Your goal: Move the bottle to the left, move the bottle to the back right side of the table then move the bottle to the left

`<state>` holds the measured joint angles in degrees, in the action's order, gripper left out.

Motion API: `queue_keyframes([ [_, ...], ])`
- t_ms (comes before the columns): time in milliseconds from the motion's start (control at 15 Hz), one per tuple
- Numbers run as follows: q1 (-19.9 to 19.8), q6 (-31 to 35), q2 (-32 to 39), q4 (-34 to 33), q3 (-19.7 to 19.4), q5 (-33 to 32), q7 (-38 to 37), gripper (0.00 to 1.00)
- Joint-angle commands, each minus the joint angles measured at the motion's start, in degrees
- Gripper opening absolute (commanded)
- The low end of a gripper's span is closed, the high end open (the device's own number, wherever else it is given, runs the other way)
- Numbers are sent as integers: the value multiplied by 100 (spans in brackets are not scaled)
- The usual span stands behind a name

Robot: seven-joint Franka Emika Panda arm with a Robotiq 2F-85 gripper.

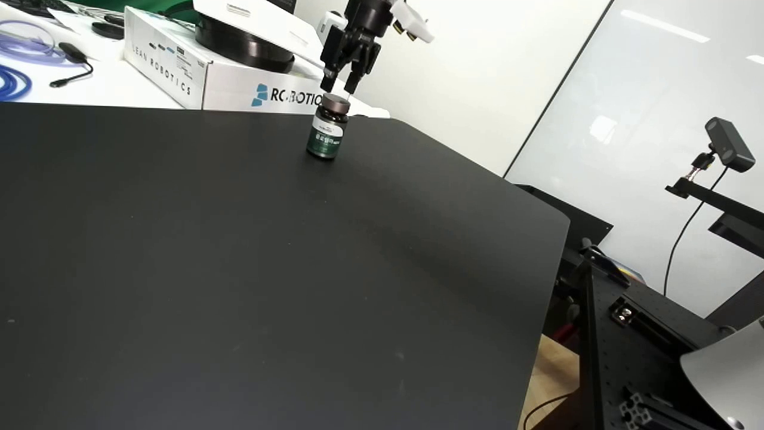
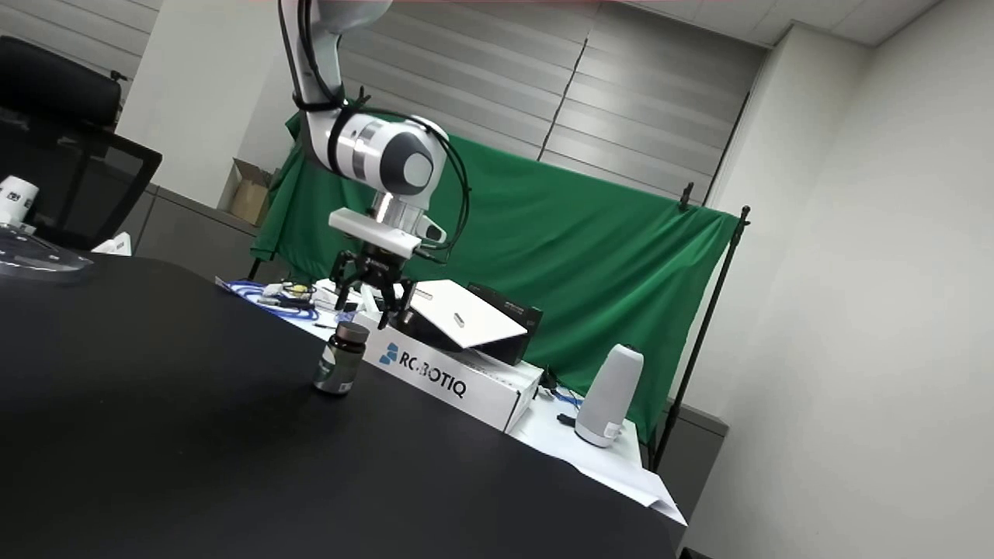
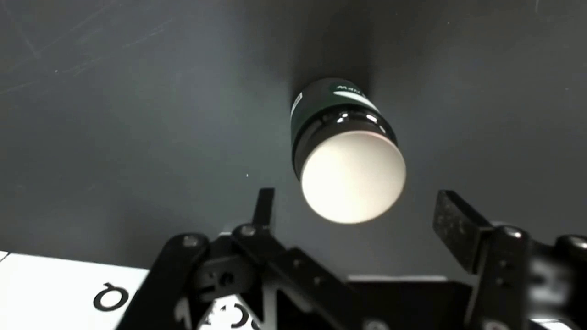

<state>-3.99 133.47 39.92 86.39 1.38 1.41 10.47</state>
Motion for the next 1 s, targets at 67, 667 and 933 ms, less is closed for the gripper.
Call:
queue_keyframes([
  [67, -200, -10, -1320, 823, 155, 190, 332, 100],
  [667, -268, -82, -2652, 1474, -35, 493, 841, 100],
  [933, -236, -10, -2444, 1448, -8, 486, 837, 100],
])
